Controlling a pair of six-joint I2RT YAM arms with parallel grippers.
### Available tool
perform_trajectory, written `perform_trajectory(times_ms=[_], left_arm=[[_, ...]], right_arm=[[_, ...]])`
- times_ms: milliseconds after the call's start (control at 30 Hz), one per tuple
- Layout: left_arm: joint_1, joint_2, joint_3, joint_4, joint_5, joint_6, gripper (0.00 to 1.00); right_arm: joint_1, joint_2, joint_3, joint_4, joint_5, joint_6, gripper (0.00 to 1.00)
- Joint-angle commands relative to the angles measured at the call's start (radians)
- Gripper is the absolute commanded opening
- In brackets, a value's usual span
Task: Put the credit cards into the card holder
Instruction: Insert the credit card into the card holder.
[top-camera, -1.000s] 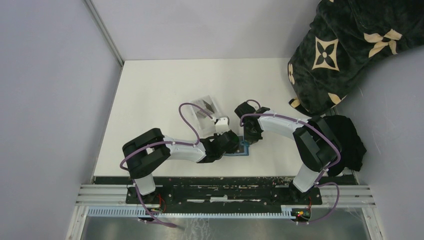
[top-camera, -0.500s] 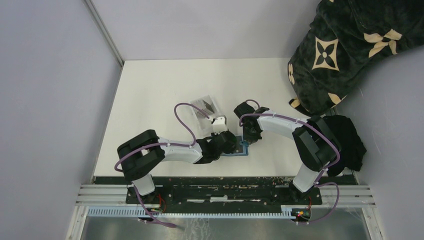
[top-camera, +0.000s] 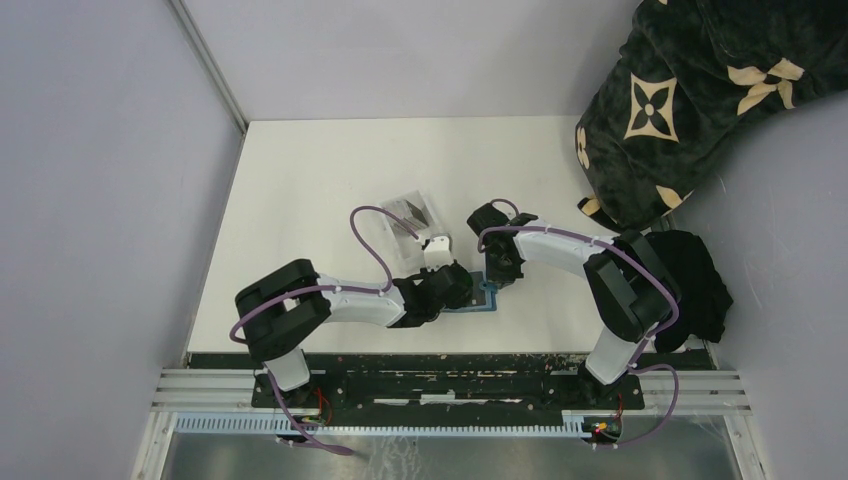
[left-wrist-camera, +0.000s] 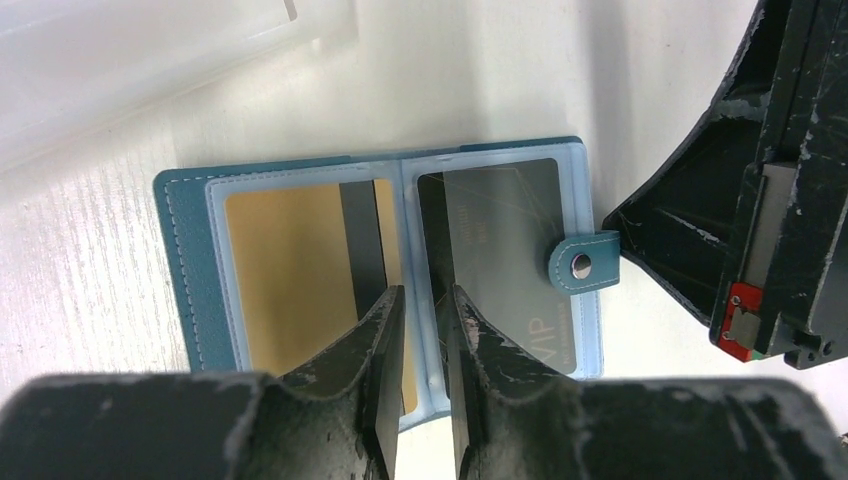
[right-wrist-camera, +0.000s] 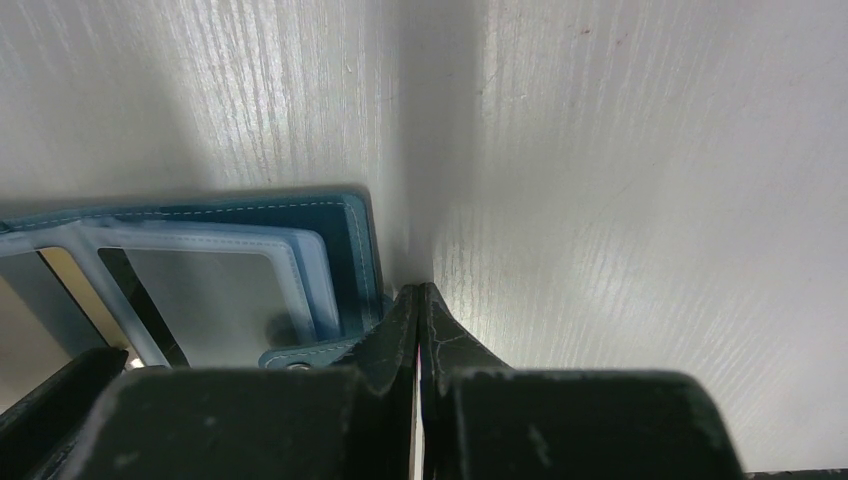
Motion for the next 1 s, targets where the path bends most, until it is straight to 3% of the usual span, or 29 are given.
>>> perform_trajectory(times_ms=[0,967], left_arm=[[0.000,0.018,0.030,0.004,-0.014,0.018,0.30],[0.009,0.073,0.069,0.111,0.033,0.039,0.32]], right_arm=[[0.015,0.091,-0.035,0.079,-0.054,0.020,0.01],[0.015,0.122,-0.013,0.082,-0.060,0.010,0.01]])
